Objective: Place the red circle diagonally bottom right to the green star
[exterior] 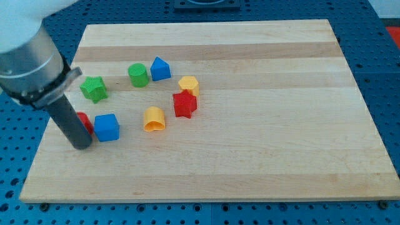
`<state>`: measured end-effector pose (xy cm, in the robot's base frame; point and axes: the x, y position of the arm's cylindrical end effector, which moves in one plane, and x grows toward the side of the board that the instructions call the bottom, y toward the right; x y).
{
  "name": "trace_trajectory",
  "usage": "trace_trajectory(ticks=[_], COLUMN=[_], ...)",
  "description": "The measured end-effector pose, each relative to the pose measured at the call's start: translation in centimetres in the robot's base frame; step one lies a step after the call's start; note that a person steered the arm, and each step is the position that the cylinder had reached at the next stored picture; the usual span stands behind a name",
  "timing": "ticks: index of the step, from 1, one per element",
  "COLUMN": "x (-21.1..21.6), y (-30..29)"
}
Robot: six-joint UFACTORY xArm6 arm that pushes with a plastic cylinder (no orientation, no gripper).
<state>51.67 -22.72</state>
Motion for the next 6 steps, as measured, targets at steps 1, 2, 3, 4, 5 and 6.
trace_trajectory(ticks=[1, 2, 3, 4, 5, 6], x=[-1.7, -0.8, -2.0, -5.0, -5.1, -5.5], y=[-0.4, -2.0, -5.3, -4.6, -1.3, -5.3])
